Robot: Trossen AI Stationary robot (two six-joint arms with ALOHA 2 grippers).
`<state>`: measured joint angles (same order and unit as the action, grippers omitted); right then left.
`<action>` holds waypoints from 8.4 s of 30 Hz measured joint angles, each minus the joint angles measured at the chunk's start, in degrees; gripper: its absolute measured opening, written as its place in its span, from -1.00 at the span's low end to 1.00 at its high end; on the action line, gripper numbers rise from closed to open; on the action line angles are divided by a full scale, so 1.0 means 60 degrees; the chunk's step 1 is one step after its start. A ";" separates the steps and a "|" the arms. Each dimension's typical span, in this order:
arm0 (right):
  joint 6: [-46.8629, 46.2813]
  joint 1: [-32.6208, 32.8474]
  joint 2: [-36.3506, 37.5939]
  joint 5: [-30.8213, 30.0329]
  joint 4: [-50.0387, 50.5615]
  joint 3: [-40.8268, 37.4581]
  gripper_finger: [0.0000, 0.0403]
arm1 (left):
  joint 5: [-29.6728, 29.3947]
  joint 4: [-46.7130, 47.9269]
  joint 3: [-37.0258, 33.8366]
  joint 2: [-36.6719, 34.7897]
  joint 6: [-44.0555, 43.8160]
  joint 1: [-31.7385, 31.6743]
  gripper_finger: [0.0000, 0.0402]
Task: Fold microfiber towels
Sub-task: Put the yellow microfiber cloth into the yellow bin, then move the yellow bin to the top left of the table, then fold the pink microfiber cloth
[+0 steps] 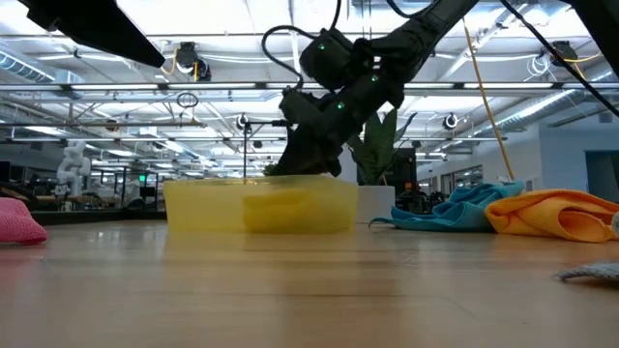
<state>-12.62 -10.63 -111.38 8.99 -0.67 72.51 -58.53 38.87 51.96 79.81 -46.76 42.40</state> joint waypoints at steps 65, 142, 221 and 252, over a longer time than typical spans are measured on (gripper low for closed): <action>0.0370 0.0536 0.1854 -0.3573 0.4012 -0.0111 -0.96 | -0.0254 -0.0174 -0.0618 0.0004 -0.0307 -0.0286 -0.87; 0.0268 -0.2172 -0.0325 -0.3952 -0.7168 -0.2976 -1.00 | 0.6152 -1.2247 -0.5168 0.1453 0.6861 -0.8198 -0.87; 0.1143 0.5023 0.1007 -0.6249 -1.0275 -0.6645 -1.00 | 0.6914 -0.4422 -0.2454 -0.0455 0.3778 -0.2101 -0.99; 0.0005 0.5046 0.1011 -0.6243 -0.9849 -0.6648 -1.00 | 0.8189 -0.2382 -0.1051 0.2289 0.4421 -0.0780 -0.63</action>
<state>-12.59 19.65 -105.32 -28.46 -59.77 32.62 -9.39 24.58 45.66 93.55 -20.24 37.71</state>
